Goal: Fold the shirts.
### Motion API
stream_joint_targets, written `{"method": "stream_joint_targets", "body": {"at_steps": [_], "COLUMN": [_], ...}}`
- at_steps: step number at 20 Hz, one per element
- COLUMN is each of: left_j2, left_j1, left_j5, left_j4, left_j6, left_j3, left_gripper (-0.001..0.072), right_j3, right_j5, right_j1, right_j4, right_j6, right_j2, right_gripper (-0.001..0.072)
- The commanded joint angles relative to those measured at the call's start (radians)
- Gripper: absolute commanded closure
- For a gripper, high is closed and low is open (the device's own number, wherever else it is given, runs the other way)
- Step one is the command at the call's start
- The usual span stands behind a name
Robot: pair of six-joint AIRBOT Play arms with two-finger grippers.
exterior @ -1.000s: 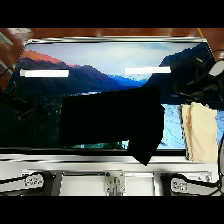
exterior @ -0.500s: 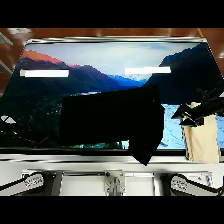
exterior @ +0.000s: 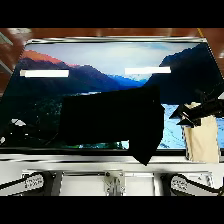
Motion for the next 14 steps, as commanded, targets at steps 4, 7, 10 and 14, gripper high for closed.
{"method": "stream_joint_targets", "body": {"at_steps": [4, 7, 10, 14], "left_j2": [0.041, 0.125, 0.211, 0.296], "left_j1": [-0.029, -0.029, -0.029, -0.029], "left_j5": [0.017, 0.007, -0.014, -0.018], "left_j4": [-0.003, -0.003, -0.004, -0.004], "left_j6": [-0.016, -0.005, -0.005, -0.009], "left_j3": [-0.002, 0.002, 0.004, 0.004], "left_gripper": [0.0665, 0.0665, 0.0665, 0.0665], "right_j3": [-0.115, -0.230, -0.277, -0.277], "right_j5": [-0.066, -0.174, -0.252, -0.293], "right_j1": [0.000, 0.005, 0.068, 0.130], "right_j4": [-0.011, 0.076, 0.084, 0.111], "right_j6": [0.007, -0.005, -0.025, -0.027], "right_j2": [-0.002, -0.027, -0.093, -0.150], "right_gripper": [0.0079, 0.0080, 0.0080, 0.0253]}}
